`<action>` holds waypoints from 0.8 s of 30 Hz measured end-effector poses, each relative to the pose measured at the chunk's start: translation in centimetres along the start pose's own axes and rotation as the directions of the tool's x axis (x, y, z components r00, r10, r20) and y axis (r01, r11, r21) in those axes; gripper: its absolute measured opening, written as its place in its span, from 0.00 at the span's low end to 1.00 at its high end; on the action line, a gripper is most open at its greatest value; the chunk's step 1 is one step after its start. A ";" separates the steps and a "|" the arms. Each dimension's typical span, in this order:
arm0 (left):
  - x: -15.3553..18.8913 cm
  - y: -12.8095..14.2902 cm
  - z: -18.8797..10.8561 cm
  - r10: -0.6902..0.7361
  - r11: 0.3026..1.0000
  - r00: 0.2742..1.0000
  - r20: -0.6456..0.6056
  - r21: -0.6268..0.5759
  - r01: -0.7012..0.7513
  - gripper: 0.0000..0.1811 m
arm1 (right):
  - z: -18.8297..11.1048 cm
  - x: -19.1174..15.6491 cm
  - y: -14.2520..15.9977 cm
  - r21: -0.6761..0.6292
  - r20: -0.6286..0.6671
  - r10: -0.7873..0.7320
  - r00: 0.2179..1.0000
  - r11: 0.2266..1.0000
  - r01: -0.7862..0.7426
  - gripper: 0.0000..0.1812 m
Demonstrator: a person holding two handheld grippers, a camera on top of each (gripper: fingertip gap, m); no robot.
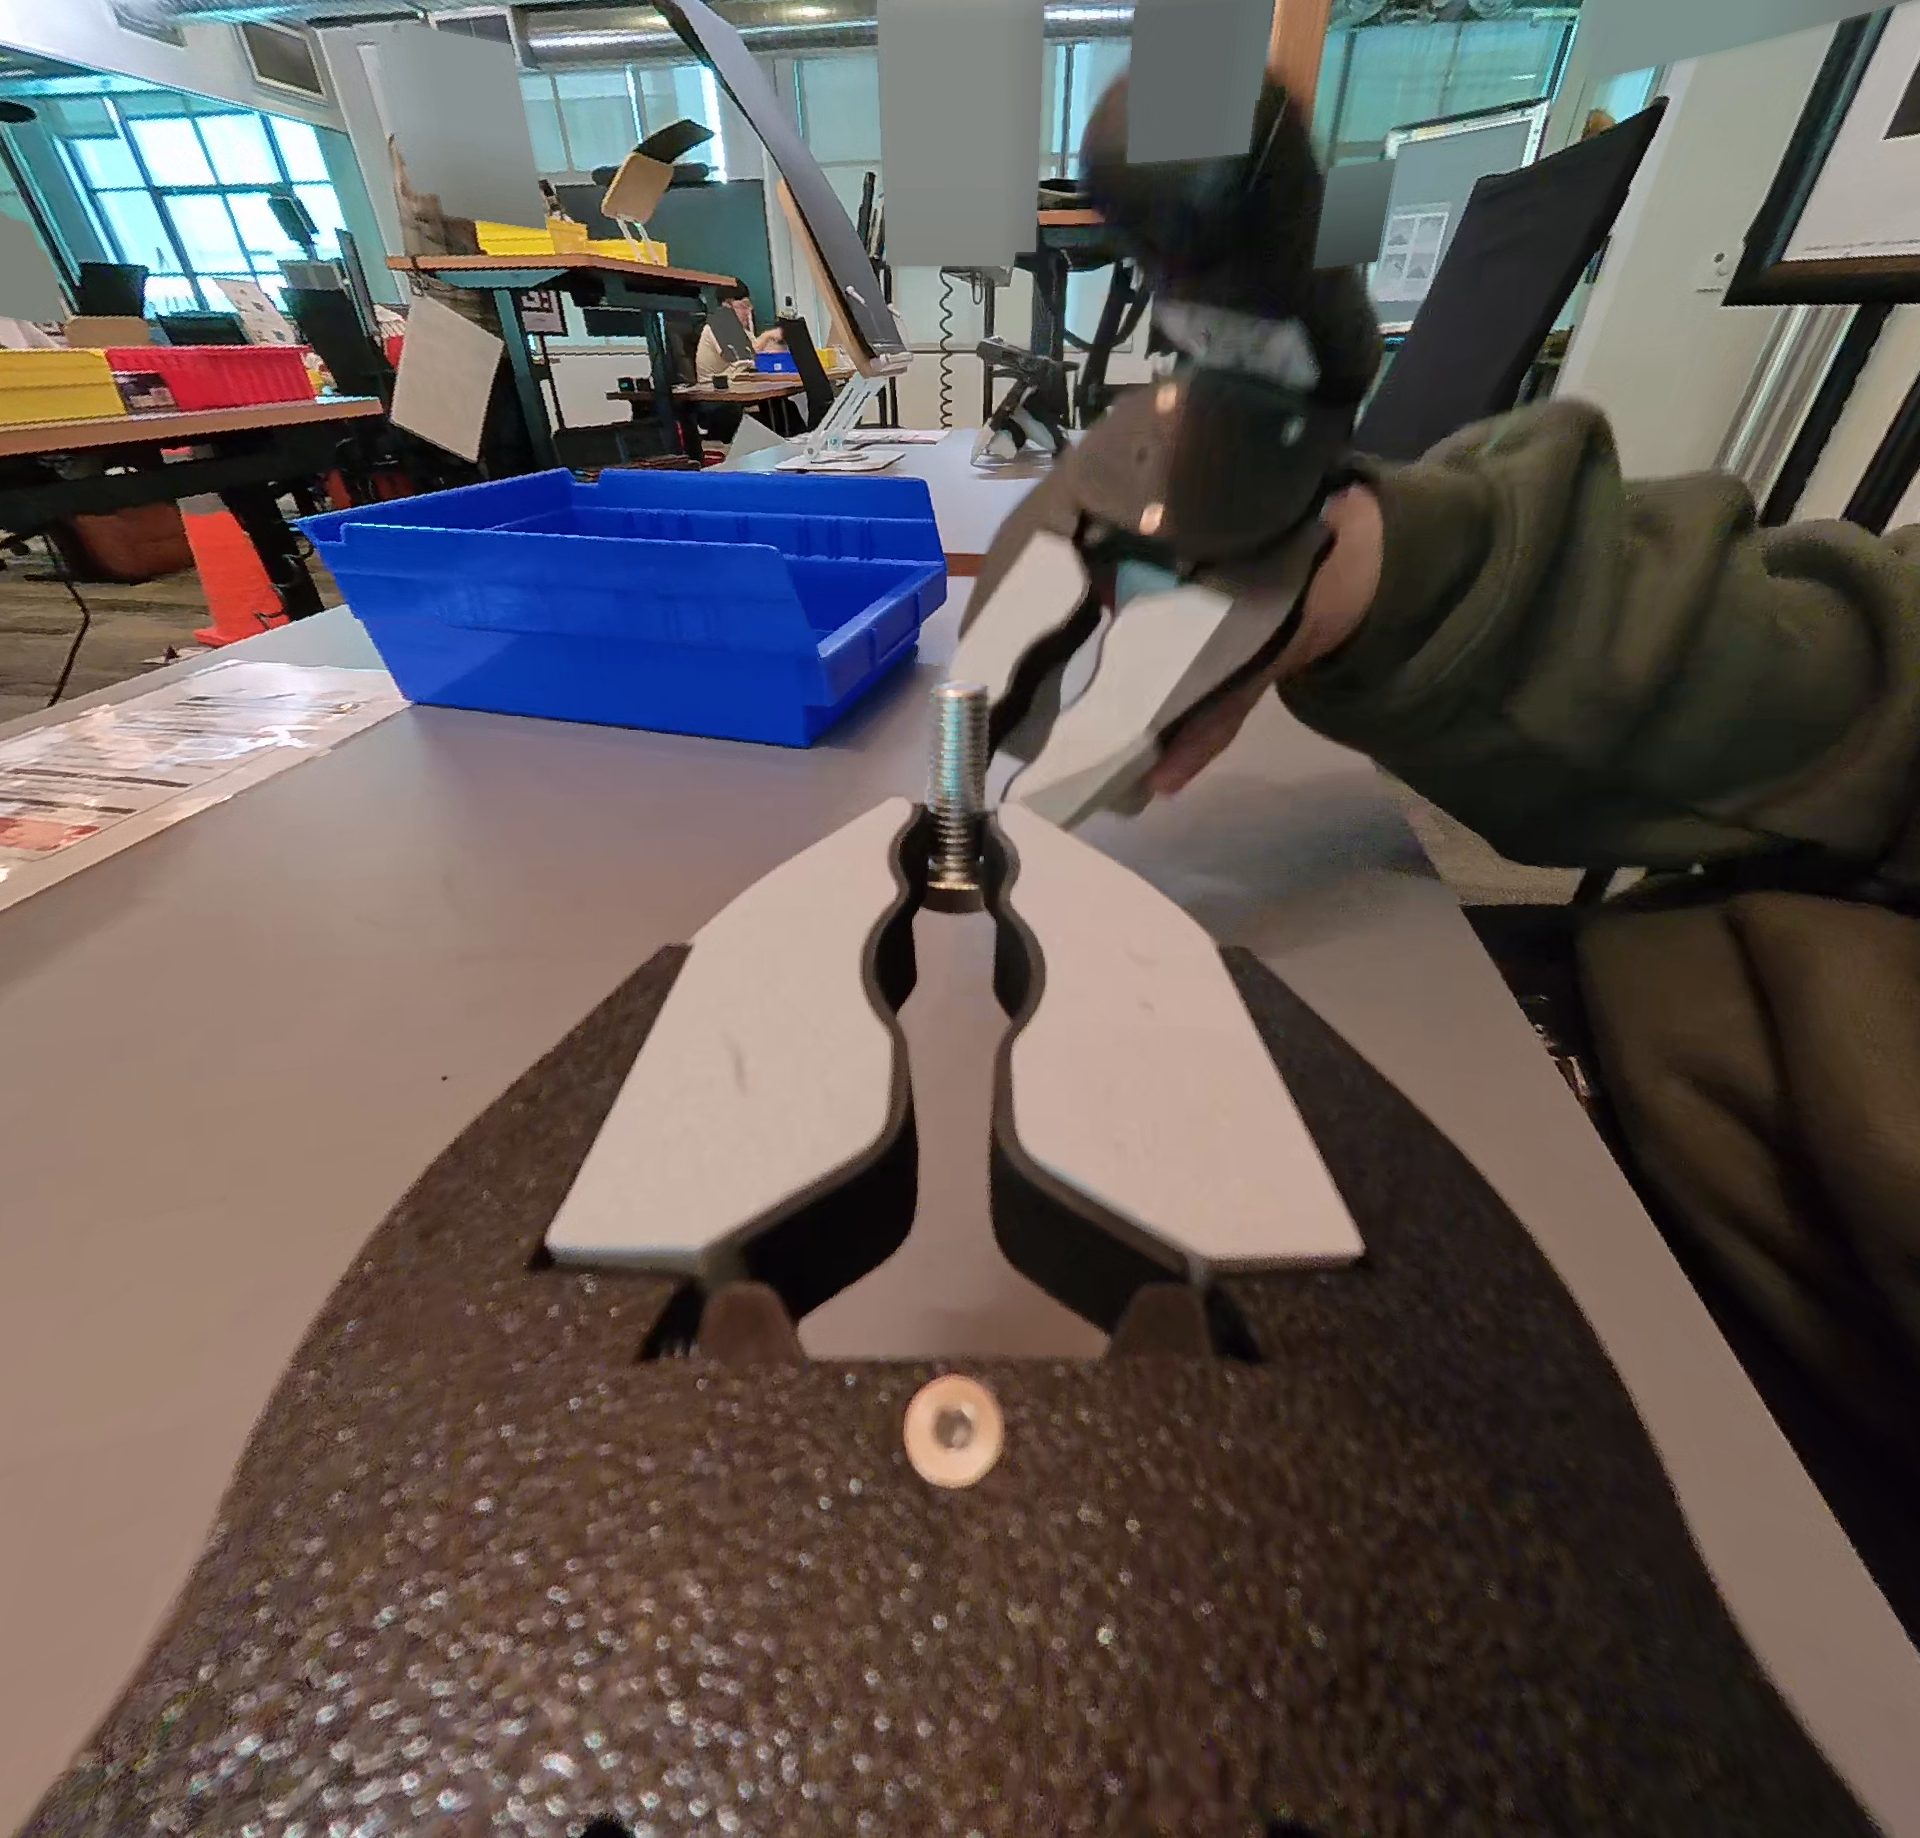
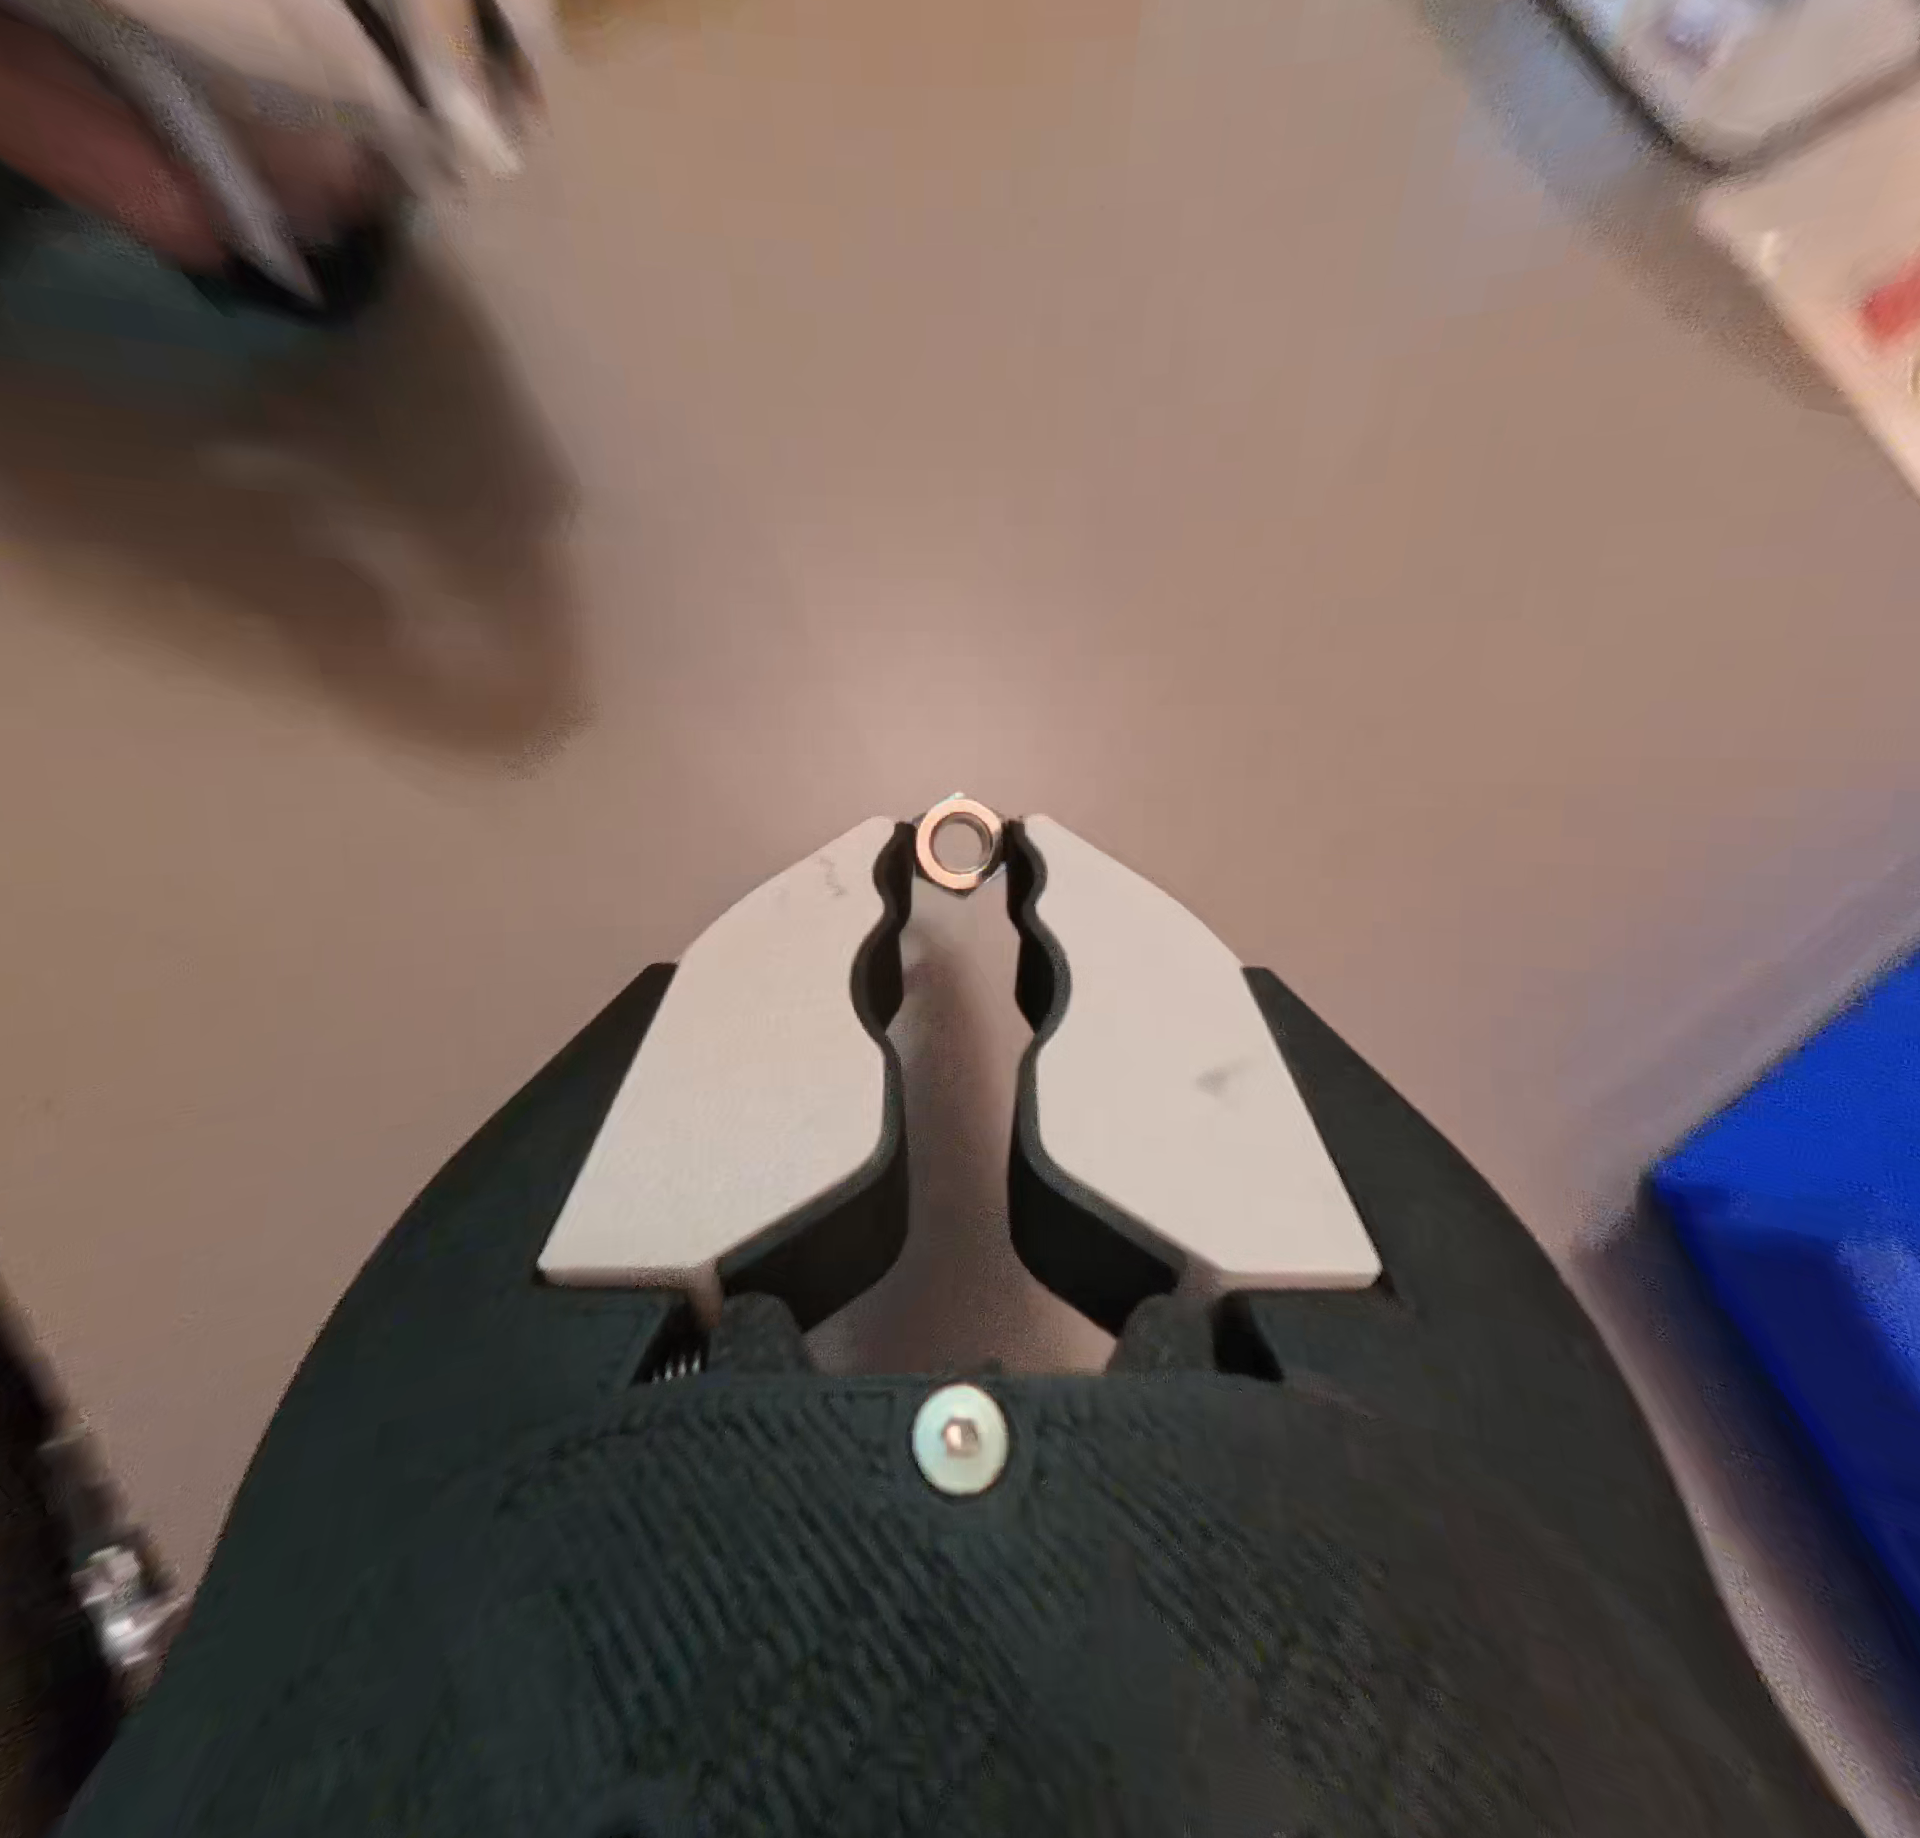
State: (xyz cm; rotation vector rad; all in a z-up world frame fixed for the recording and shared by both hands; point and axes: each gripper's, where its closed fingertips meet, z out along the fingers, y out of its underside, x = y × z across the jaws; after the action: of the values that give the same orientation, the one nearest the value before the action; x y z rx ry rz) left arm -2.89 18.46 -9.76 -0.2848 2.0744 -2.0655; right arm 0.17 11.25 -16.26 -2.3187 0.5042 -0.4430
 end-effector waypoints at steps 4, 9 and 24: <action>0.7 -0.1 0.3 0.006 1.000 0.999 -0.042 0.010 -0.005 0.05 | -4.4 -4.3 -7.9 0.270 0.209 -0.180 0.961 0.955 0.121 0.10; 1.6 -0.7 0.5 0.030 0.998 0.996 -0.084 0.051 -0.025 0.05 | -5.1 -6.0 -11.7 0.293 0.250 -0.327 0.911 0.923 0.251 0.09; 0.6 -1.0 -0.2 0.022 0.997 0.999 -0.036 0.080 -0.019 0.05 | -3.4 -5.7 -12.3 0.185 0.256 -0.335 0.907 0.938 0.294 0.10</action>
State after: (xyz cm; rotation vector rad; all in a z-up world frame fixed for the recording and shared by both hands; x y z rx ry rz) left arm -3.58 18.48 -8.72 -0.2141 2.0013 -2.1504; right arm -3.50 20.24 -6.19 -2.2780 -0.0459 -0.2764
